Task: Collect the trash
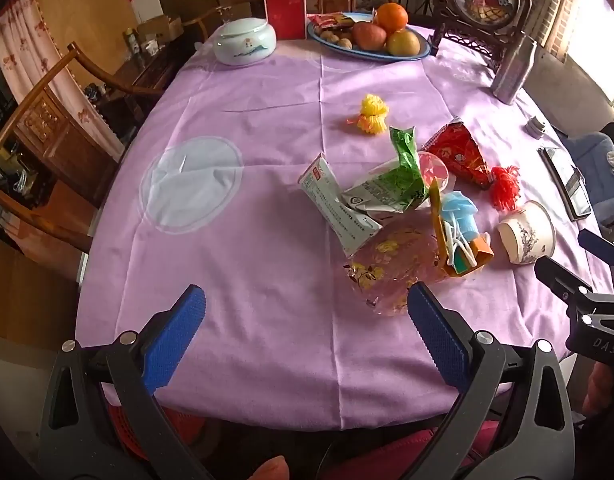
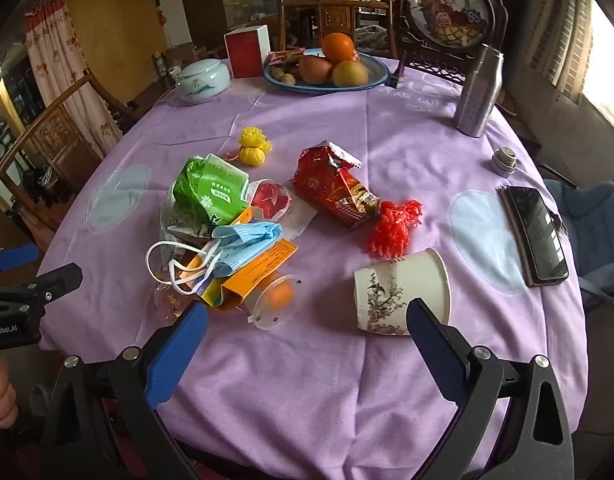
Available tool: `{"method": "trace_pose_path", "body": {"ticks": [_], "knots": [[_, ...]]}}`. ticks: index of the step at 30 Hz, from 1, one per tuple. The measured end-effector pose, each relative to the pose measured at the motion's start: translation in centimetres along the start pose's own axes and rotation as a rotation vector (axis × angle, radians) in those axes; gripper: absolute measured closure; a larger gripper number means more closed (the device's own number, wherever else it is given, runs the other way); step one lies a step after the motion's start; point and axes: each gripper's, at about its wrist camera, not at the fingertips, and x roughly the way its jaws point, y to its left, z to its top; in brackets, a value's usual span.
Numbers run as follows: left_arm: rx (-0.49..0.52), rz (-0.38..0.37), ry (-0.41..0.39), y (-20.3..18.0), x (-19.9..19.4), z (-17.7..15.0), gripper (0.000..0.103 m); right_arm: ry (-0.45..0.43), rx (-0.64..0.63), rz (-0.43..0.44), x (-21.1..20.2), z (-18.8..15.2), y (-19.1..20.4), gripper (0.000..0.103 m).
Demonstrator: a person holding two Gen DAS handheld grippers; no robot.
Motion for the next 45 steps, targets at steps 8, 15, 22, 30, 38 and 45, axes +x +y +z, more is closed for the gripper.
{"method": "trace_pose_path", "body": {"ticks": [8, 15, 22, 30, 38, 45], "knots": [[-0.022, -0.013, 0.034, 0.3, 0.9, 0.1, 0.006, -0.006, -0.025, -0.001, 0.5, 0.0, 0.4, 0.005], [-0.015, -0.018, 0.043, 0.0, 1.2, 0.4, 0.006, 0.014, -0.02, -0.016, 0.2, -0.2, 0.0, 0.005], [-0.018, -0.018, 0.044, -0.1, 1.2, 0.5, 0.006, 0.015, -0.019, -0.025, 0.4, 0.0, -0.1, 0.005], [-0.02, -0.029, 0.045, 0.0, 1.3, 0.6, 0.006, 0.021, -0.007, -0.034, 0.3, -0.1, -0.4, 0.005], [-0.026, -0.04, 0.038, 0.2, 1.4, 0.8, 0.006, 0.013, 0.009, -0.029, 0.4, 0.0, -0.6, 0.005], [-0.022, -0.04, 0.043, 0.1, 1.5, 1.0, 0.006, -0.001, 0.02, -0.021, 0.5, 0.2, -0.7, 0.005]]}}
